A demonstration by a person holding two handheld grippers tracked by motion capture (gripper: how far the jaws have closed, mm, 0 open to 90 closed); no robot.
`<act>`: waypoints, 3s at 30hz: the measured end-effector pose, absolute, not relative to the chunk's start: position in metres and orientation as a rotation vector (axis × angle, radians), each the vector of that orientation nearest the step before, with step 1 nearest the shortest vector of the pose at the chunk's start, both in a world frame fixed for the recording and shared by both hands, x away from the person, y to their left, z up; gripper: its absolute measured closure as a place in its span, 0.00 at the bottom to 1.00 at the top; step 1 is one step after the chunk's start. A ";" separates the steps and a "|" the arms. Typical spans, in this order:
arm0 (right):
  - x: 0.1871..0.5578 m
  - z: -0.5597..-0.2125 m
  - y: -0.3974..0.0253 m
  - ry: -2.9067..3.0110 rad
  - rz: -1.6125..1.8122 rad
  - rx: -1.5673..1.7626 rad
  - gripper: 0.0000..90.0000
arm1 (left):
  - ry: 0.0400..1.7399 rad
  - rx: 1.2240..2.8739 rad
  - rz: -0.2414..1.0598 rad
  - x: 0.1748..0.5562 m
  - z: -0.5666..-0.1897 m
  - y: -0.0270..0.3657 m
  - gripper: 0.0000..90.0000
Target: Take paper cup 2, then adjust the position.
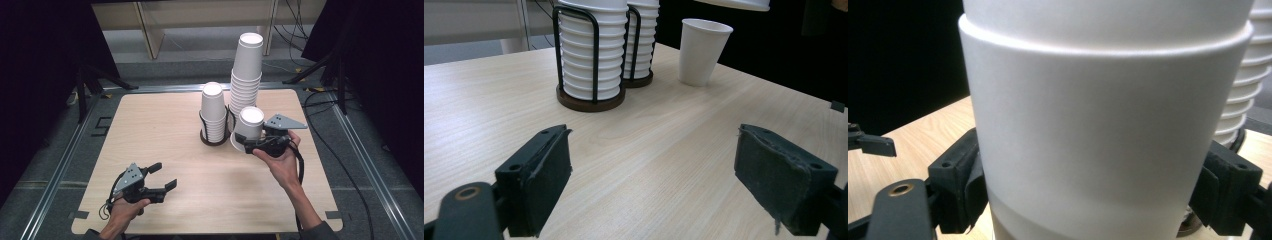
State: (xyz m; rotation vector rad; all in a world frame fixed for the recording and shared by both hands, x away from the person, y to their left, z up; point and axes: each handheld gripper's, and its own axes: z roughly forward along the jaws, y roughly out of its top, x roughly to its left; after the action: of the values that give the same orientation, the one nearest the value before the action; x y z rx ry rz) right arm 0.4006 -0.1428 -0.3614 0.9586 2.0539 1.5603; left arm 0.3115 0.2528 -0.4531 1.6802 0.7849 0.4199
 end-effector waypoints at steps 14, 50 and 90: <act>0.394 -0.390 -0.112 2.191 1.606 0.917 0.19 | 0.769 1.661 0.416 0.313 -0.453 0.252 0.16; 0.380 -0.408 -0.053 2.347 1.669 0.786 0.19 | 0.744 1.698 0.379 0.309 -0.456 0.246 0.16; 0.364 -0.417 0.007 2.424 1.740 0.673 0.19 | 0.657 1.741 0.419 0.306 -0.458 0.225 0.10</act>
State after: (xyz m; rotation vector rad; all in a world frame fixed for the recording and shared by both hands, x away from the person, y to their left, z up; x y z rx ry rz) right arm 0.3639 0.0068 -0.4166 0.6731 2.4241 1.7404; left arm 0.3057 0.2252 -0.4578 1.7406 0.6574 0.4191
